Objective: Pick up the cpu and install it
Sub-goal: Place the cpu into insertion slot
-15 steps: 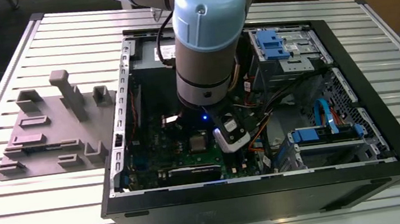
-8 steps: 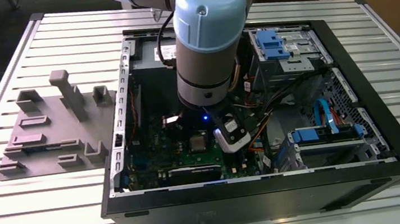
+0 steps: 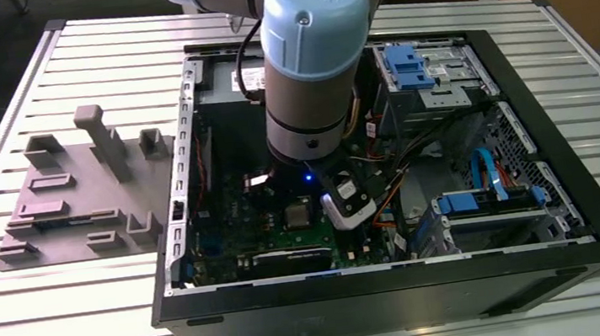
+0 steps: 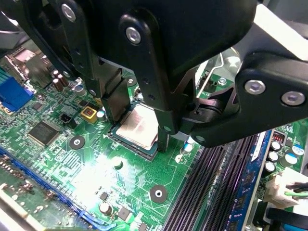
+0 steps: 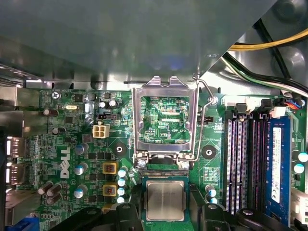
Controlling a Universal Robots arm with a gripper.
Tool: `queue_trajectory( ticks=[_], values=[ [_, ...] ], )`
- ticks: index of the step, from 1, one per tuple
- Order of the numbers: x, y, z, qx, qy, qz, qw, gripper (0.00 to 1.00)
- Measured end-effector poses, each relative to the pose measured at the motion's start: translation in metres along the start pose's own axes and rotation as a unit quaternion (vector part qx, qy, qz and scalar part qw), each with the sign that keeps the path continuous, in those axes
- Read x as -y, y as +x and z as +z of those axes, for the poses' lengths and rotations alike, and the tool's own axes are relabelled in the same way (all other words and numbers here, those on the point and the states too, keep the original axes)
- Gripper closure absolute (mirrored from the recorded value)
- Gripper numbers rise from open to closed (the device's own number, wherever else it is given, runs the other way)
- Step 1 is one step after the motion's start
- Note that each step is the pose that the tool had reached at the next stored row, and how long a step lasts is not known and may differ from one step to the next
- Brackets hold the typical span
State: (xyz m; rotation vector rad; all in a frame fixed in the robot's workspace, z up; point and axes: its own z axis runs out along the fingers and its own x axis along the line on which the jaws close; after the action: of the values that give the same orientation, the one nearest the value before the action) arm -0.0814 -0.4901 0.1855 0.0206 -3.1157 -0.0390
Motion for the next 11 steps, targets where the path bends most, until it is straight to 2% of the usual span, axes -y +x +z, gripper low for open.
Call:
queue_trajectory(
  ticks=[11],
  values=[
    [-0.0001,0.0000,0.0004,0.0001,-0.0003,0.000,1.00000,0.52]
  ],
)
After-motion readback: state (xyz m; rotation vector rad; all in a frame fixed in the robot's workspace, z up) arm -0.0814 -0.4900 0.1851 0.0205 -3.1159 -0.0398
